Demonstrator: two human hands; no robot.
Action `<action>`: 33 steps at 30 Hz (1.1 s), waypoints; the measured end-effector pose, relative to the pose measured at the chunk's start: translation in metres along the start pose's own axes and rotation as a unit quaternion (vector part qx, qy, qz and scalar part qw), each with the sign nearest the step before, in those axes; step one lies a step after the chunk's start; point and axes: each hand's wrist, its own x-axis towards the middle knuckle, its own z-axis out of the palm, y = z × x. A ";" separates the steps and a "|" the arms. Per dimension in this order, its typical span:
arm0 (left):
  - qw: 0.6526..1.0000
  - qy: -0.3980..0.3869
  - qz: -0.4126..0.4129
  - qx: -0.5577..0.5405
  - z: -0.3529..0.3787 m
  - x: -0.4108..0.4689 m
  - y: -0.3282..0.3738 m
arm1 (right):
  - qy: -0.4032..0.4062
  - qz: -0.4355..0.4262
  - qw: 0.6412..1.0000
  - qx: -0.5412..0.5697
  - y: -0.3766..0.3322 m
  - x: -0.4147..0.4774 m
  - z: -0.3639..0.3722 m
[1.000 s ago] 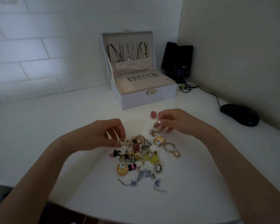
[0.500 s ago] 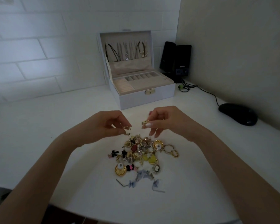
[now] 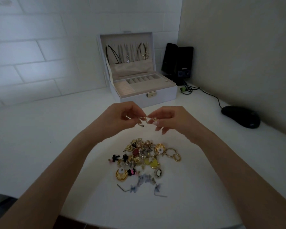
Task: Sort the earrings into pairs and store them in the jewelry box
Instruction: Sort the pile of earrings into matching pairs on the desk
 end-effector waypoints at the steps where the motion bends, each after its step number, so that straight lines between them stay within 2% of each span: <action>1: 1.000 -0.008 -0.002 0.010 0.006 0.004 -0.001 | 0.025 0.000 1.000 -0.018 0.001 0.001 -0.005; 4: 0.999 -0.029 -0.008 0.046 0.028 0.022 -0.009 | 0.073 0.017 0.996 -0.053 0.002 0.001 -0.019; 8: 0.991 -0.048 -0.007 0.122 0.052 0.046 -0.021 | 0.066 0.076 0.991 -0.093 0.008 0.001 -0.026; 13: 0.978 -0.041 0.000 0.203 0.061 0.058 -0.023 | 0.110 0.092 0.979 -0.144 0.021 0.008 -0.026; 21: 0.982 -0.005 -0.007 0.189 0.059 0.055 -0.029 | 0.108 0.078 0.980 -0.148 0.027 0.013 -0.017; 23: 0.985 -0.035 -0.015 0.167 0.054 0.053 -0.028 | 0.085 0.089 0.979 -0.161 0.024 0.011 -0.022; 26: 0.981 -0.125 -0.044 0.144 0.050 0.050 -0.029 | 0.038 0.106 0.974 -0.199 0.022 0.008 -0.026; 27: 0.979 -0.129 -0.046 0.149 0.050 0.049 -0.030 | 0.034 0.106 0.970 -0.215 0.023 0.009 -0.025; 33: 0.978 -0.039 -0.011 0.204 0.057 0.054 -0.040 | 0.069 0.055 0.953 -0.291 0.026 0.015 -0.013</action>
